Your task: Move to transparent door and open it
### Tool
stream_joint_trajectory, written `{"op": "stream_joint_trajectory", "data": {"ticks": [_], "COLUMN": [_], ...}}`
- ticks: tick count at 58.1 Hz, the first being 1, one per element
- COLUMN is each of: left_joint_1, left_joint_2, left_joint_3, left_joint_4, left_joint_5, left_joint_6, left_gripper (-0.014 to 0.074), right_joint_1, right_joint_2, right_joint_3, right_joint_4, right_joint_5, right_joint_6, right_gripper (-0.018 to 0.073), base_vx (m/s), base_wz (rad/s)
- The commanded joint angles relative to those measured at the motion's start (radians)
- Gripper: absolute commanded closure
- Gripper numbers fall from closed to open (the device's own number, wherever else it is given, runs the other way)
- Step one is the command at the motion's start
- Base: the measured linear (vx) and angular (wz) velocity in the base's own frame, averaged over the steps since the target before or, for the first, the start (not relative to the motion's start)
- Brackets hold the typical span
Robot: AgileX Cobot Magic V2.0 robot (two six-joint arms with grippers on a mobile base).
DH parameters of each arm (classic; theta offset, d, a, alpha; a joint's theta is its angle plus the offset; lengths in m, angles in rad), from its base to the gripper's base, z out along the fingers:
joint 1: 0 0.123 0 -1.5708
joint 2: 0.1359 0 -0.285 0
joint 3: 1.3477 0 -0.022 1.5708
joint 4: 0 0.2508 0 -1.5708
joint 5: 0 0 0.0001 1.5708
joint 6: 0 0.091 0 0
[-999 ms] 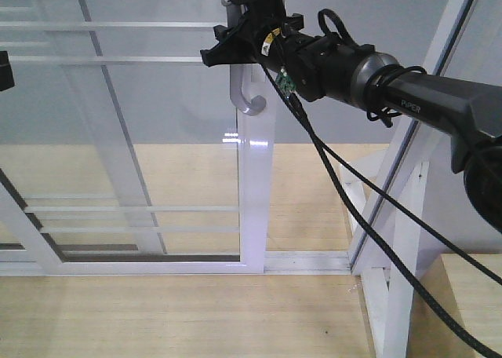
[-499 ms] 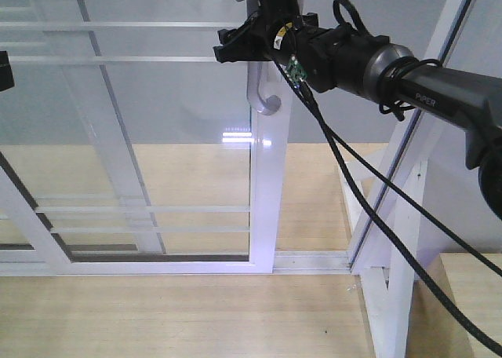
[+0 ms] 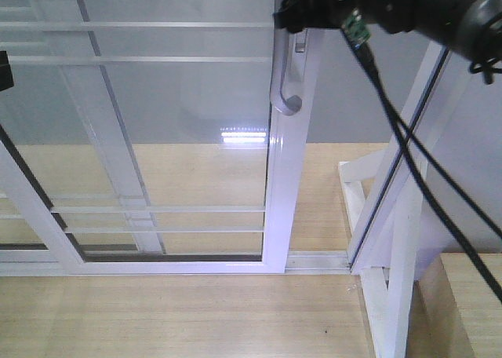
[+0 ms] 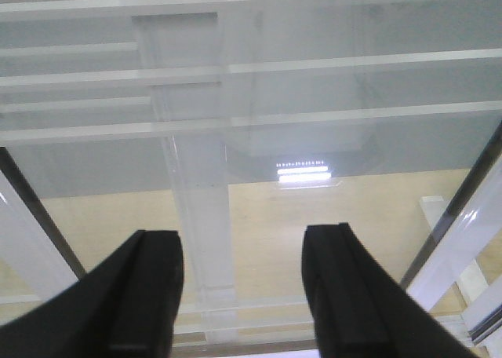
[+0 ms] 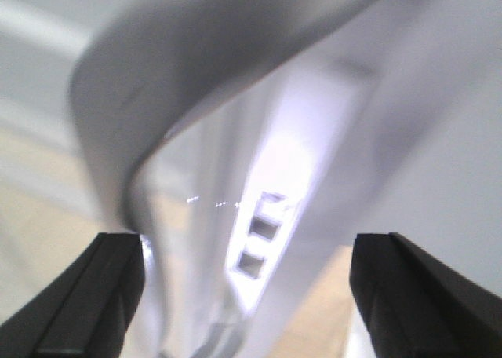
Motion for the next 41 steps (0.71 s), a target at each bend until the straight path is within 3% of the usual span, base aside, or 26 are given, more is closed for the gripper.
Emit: {"op": "stream_joint_trajectory", "data": {"ticks": [1, 7, 11, 19, 28, 41], "left_joint_1": [-0.004, -0.004, -0.012, -0.088, -0.221, -0.373], "left_joint_2": [-0.016, -0.014, 0.006, 0.103, 0.240, 0.415], "left_joint_3": [-0.033, -0.033, -0.033, -0.033, -0.033, -0.036], "left_joint_4": [-0.010, -0.016, -0.066, -0.177, -0.246, -0.235], "left_joint_5": [-0.077, -0.081, -0.097, -0.143, -0.326, -0.633], "left_joint_6": [0.000, 0.000, 0.000, 0.037, 0.190, 0.207], "left_gripper": [0.0132, 0.0132, 0.0132, 0.0132, 0.0132, 0.0132], "right_joint_1": [-0.027, -0.036, -0.038, -0.066, -0.164, -0.236], "right_joint_2": [-0.119, -0.176, -0.226, -0.377, -0.565, -0.783], "right_joint_3": [-0.036, -0.036, -0.007, 0.192, 0.472, 0.733], "right_joint_4": [-0.024, -0.038, -0.074, -0.115, -0.114, -0.114], "right_joint_5": [0.014, 0.202, 0.272, 0.161, 0.070, 0.090], "right_joint_6": [0.000, -0.007, -0.016, 0.028, 0.095, 0.111], "right_gripper": [-0.0034, -0.0034, -0.0032, -0.0032, -0.0032, -0.0032], "base_vx": [0.00, 0.00, 0.00, 0.00, 0.00, 0.00], "base_wz": [0.00, 0.00, 0.00, 0.00, 0.00, 0.00]}}
